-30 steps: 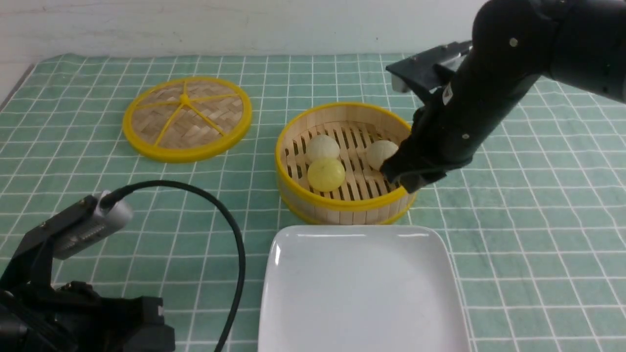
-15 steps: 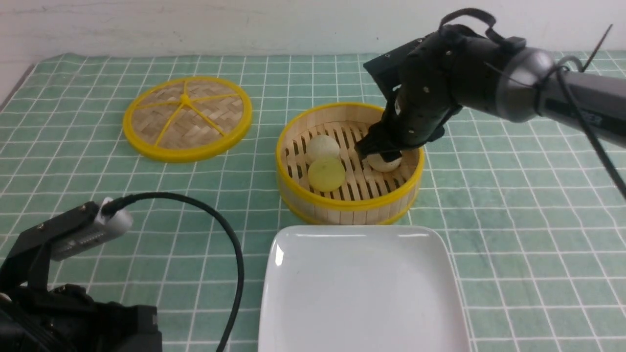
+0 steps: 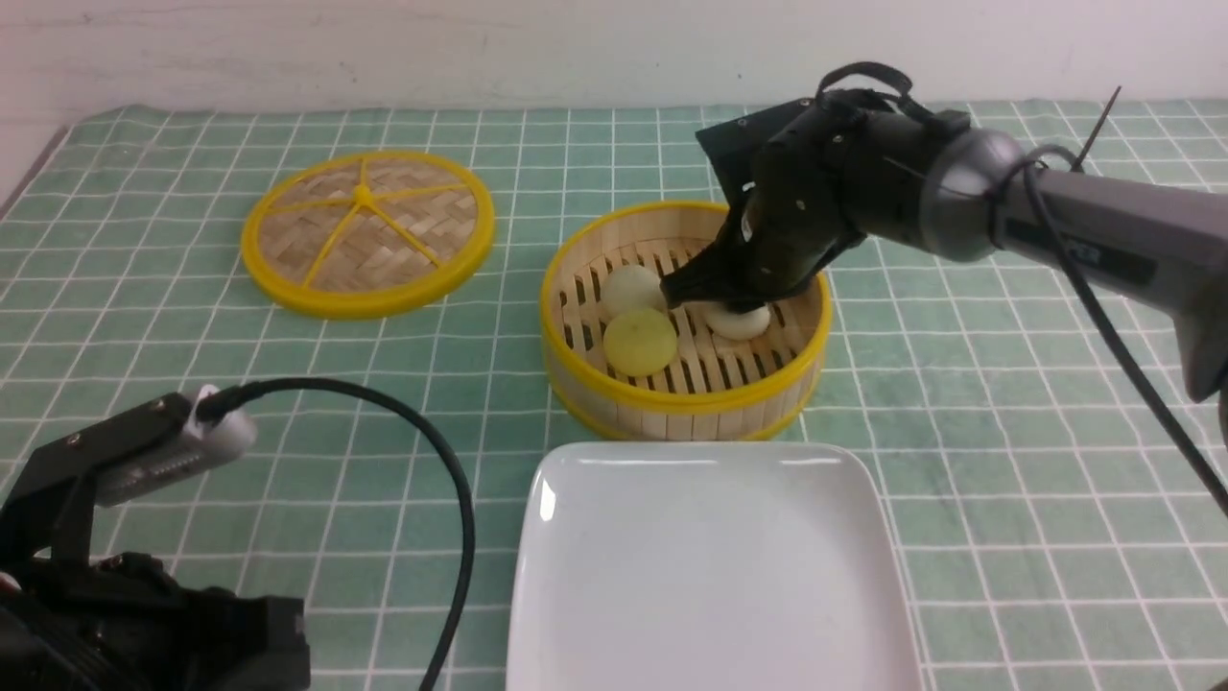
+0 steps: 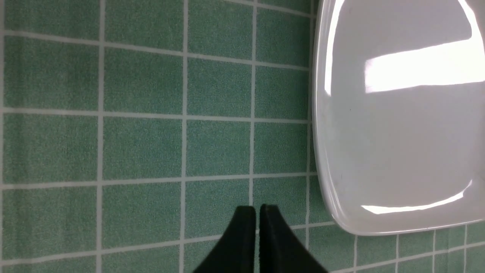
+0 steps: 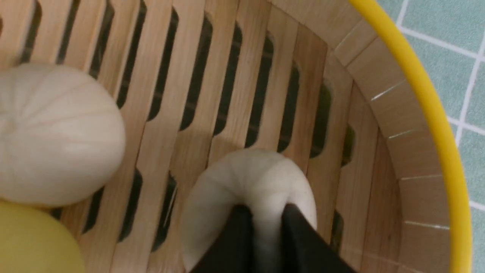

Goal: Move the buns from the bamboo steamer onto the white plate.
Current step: 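Move the steamed bun from the bamboo steamer onto the white plate with the right gripper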

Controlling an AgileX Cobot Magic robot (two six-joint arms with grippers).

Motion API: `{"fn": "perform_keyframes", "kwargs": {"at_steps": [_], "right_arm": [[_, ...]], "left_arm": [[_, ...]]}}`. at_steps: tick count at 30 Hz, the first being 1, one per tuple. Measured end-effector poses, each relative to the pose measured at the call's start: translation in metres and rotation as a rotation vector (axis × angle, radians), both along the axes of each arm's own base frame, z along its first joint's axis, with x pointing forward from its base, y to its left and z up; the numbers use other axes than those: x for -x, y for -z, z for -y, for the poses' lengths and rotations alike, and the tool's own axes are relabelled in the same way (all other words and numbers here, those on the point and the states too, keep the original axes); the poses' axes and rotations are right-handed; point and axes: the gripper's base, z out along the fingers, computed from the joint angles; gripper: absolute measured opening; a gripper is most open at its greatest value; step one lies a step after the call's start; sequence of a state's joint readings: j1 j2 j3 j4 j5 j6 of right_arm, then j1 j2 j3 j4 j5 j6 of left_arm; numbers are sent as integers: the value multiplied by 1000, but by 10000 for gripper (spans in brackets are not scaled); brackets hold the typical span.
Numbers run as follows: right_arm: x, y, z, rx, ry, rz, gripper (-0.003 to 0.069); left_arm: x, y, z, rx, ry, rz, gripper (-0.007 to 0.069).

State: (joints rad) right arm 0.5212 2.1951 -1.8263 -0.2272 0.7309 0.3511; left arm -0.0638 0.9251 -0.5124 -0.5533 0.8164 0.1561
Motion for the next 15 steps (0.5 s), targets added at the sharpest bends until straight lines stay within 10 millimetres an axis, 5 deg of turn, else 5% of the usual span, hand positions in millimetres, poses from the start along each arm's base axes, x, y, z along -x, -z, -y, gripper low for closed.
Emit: {"fn": "perform_keyframes", "kwargs": {"at_steps": [6,8,11,15], "right_arm": [[33,-61,16,53,-51,-86,22],[62,-104,29,56,-83,-138,22],[96,-139,38,-7,-147,-174,22],[142,-131,44,-136,-235,-308,22]], "left_arm": [[1,0,0,1,5,-8,55],[1,0,0,1,6,-10,57],[1,0,0,1,6,-10,62],[1,0,0,1,6,-10,66]]}}
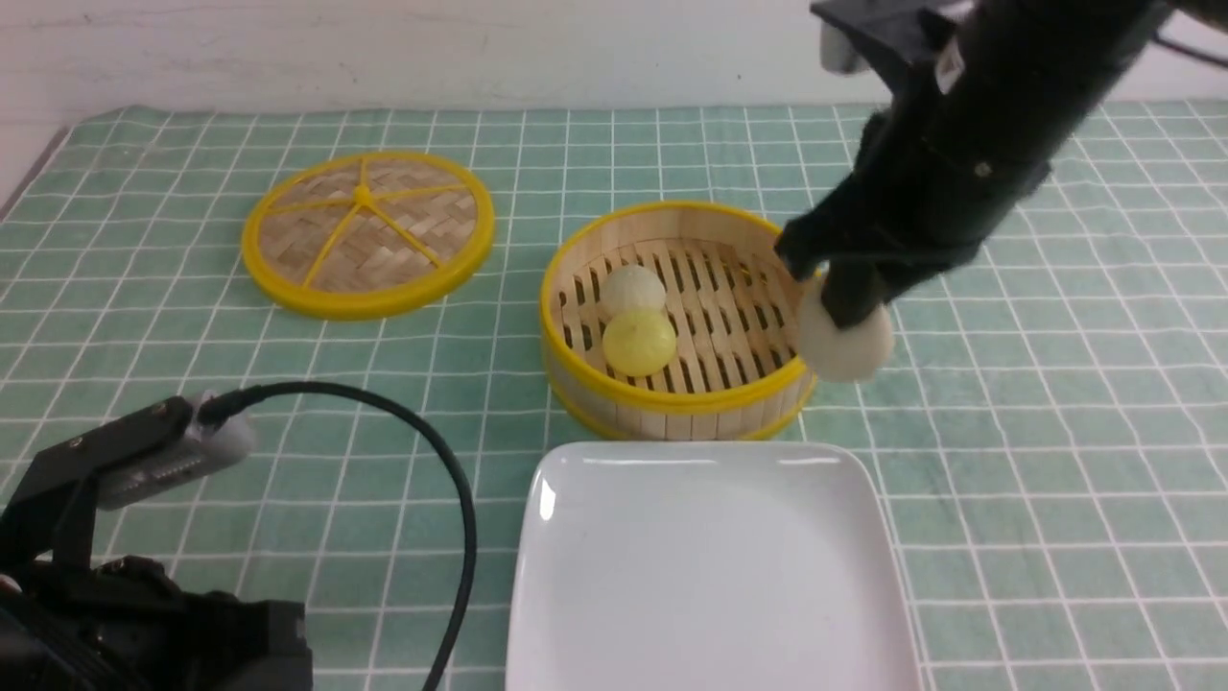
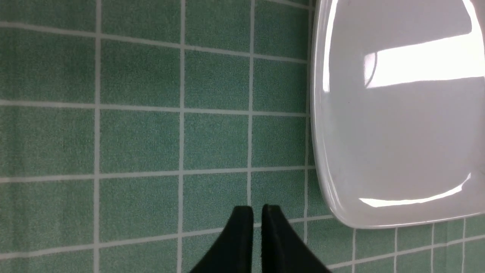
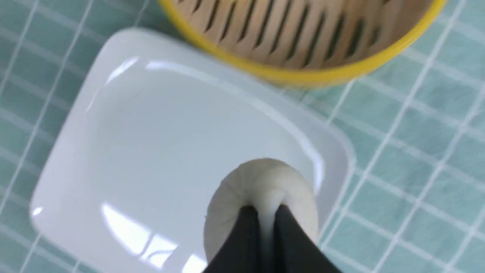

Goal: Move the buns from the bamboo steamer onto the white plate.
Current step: 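Move the steamed bun from the bamboo steamer onto the white plate with the right gripper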

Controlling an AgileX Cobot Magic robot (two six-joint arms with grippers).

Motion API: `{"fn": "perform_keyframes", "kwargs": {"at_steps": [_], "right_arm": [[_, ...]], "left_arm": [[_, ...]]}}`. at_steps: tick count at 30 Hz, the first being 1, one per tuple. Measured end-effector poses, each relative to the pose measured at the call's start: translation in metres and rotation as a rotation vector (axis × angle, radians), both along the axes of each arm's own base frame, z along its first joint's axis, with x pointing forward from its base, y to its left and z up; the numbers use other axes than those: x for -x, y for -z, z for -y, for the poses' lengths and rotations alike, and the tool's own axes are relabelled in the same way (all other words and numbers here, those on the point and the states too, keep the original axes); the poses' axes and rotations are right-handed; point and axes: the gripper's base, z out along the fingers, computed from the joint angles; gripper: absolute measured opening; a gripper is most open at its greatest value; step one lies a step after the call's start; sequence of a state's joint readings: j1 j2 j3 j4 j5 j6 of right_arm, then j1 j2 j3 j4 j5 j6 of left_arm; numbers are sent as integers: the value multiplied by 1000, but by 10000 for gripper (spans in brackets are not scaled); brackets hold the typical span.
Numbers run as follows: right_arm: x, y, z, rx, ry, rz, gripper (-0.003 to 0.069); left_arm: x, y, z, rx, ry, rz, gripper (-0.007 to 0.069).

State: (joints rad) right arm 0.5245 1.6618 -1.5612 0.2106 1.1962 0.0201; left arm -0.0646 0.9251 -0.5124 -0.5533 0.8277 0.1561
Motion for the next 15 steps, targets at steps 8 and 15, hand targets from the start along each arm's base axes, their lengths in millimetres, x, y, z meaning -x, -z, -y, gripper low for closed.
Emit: {"fn": "perform_keyframes", "kwargs": {"at_steps": [8,15], "right_arm": [[23,113,6,-48,93,-86,70],[22,139,7,-60,126,-53,388]], "left_arm": [[0,0,0,0,0,0,76],[0,0,0,-4,1,0,79]]}}
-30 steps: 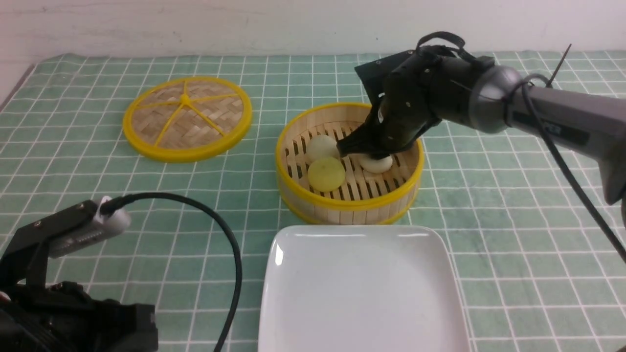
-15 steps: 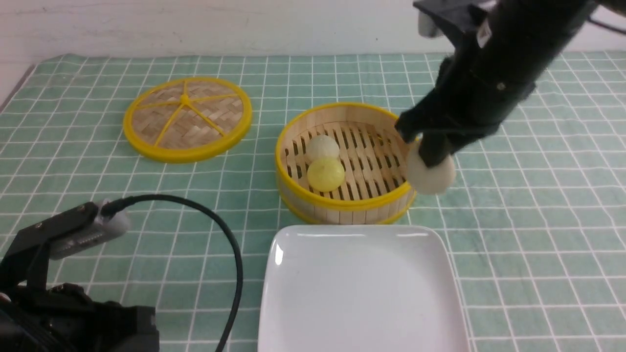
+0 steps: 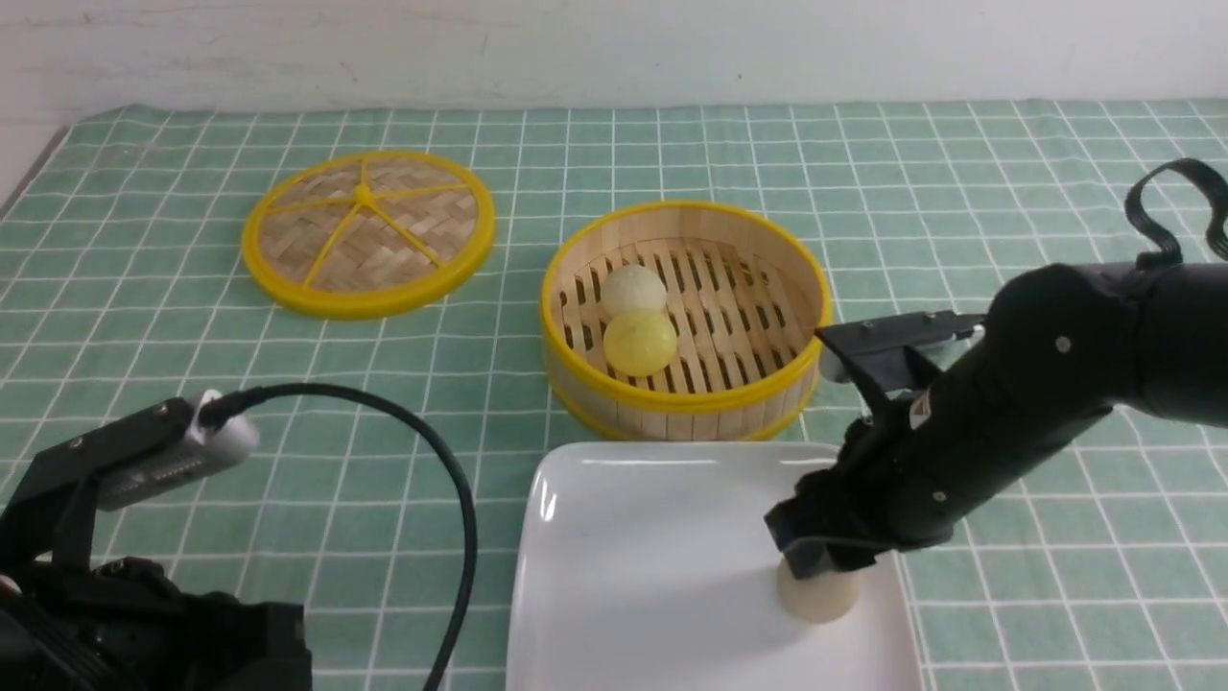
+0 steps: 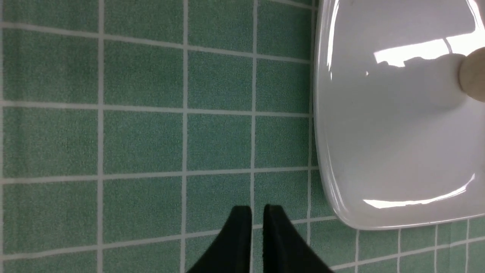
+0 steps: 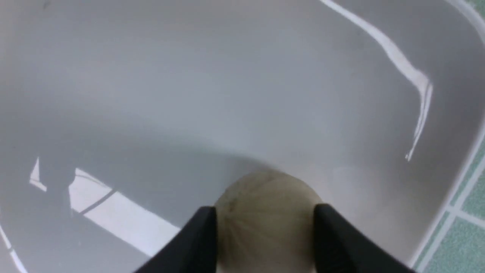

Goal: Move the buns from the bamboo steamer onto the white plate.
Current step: 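Move the steamed bun from the bamboo steamer onto the white plate with the right gripper, then reach into the bamboo steamer and grasp a bun with the left gripper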

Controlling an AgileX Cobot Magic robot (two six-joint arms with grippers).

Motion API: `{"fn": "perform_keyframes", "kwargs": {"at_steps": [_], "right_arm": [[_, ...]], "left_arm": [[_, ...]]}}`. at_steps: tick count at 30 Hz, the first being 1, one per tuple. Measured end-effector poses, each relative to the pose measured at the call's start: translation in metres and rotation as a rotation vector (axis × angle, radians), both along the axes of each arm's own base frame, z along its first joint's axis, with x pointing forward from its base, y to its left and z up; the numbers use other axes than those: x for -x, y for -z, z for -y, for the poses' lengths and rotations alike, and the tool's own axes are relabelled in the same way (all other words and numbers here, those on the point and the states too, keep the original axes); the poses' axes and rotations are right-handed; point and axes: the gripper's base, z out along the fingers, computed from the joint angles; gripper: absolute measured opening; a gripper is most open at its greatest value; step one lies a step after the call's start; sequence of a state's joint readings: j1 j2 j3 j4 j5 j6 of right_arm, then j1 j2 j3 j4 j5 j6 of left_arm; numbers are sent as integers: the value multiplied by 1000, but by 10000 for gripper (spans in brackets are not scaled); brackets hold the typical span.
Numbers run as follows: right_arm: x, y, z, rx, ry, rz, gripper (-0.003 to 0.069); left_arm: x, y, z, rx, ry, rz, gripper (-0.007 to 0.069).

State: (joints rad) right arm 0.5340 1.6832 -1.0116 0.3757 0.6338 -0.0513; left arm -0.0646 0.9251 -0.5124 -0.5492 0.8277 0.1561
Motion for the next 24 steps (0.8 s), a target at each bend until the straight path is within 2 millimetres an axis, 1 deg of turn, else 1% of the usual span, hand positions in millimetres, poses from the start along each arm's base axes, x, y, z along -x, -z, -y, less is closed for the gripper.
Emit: {"fn": "perform_keyframes", "kwargs": {"at_steps": [2,3,4,6,7,8,9,11,12,13,15,16,17,18,19,20,22,23,24], "right_arm": [[-1,-6,0,12,-20,5,458],[-1,-10,1,17,-29,7,479],[0,-24,2,35,-47,10,521],[4,-46,7,71,-69,30,538],[6,-61,12,95,-74,52,538],[10,-81,17,116,-76,92,527],[13,-93,23,151,-81,117,513],[26,-124,39,201,-68,187,451],[32,-135,45,210,-59,217,415],[42,-147,54,229,-46,244,365],[68,-170,74,257,-21,271,235],[70,-172,75,256,-18,273,209],[87,-184,86,241,-7,306,135],[96,-189,91,228,-1,326,87],[111,-196,99,200,7,360,27],[124,-199,106,175,11,381,-1],[151,-197,119,133,15,404,-13],[153,-197,121,131,16,408,-13],[171,-188,130,112,15,411,-14]], "left_arm": [[0,0,0,-1,0,0,78],[0,0,0,-1,0,0,78],[0,0,0,-1,0,1,81],[-1,0,0,-3,-4,9,84],[-1,0,-1,-4,-8,16,86],[-3,-1,-1,-5,-15,27,86],[-4,-1,-1,-5,-21,37,86],[-6,-3,-1,-3,-31,58,86],[-7,-5,-1,-3,-31,66,86],[-10,-10,-1,-4,-25,80,86],[-19,-28,0,-5,0,108,86],[-20,-29,1,-4,2,109,86],[-28,-41,2,-1,21,118,86],[-33,-48,3,1,31,121,85],[-39,-57,4,3,46,122,80],[-47,-66,6,6,63,118,65],[-61,-79,8,11,88,108,33],[-65,-82,9,11,95,105,29],[-80,-91,11,14,117,89,8]]}}
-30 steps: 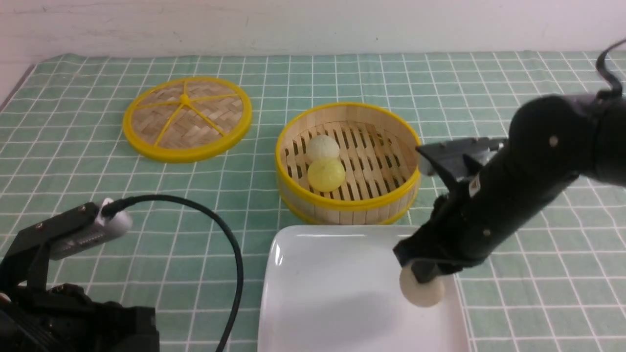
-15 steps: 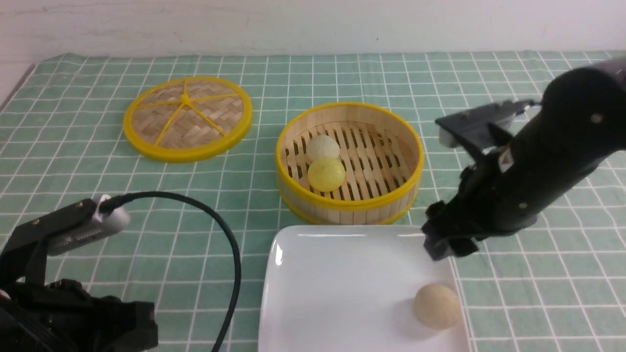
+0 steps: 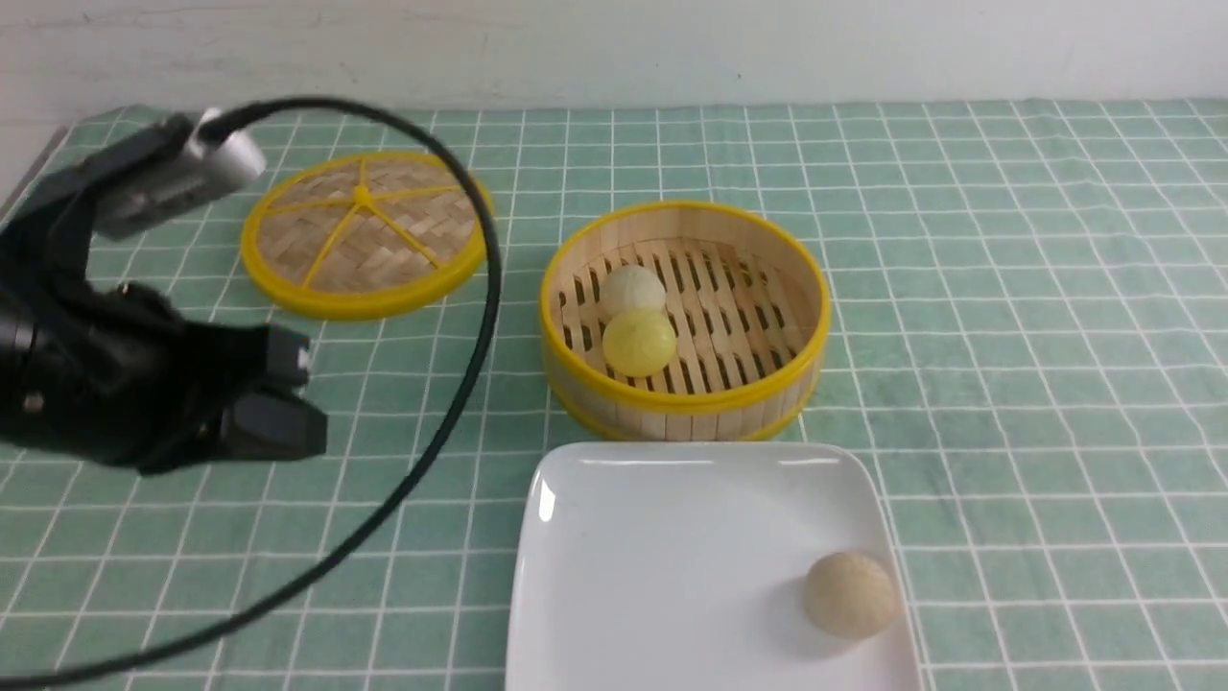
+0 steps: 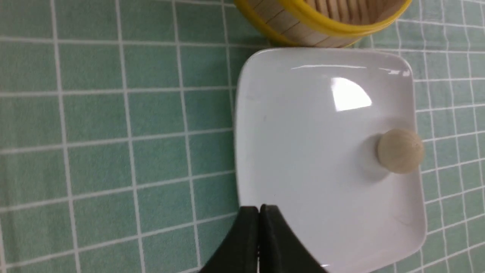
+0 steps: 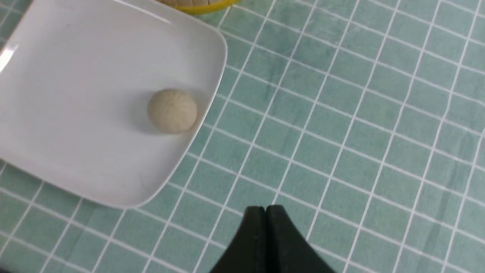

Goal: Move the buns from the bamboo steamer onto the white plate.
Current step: 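Reach into the bamboo steamer and grasp a bun with the left gripper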

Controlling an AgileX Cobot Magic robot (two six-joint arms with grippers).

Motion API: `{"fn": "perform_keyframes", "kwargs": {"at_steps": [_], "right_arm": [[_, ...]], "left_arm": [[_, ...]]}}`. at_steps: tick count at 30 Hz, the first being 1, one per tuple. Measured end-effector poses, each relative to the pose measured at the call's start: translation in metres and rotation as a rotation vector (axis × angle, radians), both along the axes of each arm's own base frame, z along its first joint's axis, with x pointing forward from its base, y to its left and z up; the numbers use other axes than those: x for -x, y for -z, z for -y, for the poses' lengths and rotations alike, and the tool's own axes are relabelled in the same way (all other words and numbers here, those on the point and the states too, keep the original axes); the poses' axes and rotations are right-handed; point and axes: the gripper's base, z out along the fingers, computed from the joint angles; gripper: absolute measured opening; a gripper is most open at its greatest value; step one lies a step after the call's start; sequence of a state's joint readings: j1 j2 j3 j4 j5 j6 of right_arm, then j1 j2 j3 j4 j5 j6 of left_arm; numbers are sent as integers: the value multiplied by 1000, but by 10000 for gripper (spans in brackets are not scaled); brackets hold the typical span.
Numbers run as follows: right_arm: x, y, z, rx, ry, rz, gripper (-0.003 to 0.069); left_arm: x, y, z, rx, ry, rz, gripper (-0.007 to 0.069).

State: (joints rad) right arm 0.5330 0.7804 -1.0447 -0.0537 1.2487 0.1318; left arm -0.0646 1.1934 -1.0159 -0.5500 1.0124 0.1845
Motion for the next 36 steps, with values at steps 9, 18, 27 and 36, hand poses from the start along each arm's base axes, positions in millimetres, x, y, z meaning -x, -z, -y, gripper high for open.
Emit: {"fn": "perform_keyframes", "kwargs": {"at_steps": [9,18,27,36], "right_arm": [[54,59,31,-145,-12,266,-13],[45,94,29,-102,-13,285,-8],[42,100,31,-60,-11,302,-1],[39,115,30,-44,-16,280,1]], "left_arm": [[-67,-28,63,28,204,-42,1],[-101,10,149,-142,156,38,76],[-146,66,191,-302,129,109,364],[-169,124,204,-355,145,100,426]]}}
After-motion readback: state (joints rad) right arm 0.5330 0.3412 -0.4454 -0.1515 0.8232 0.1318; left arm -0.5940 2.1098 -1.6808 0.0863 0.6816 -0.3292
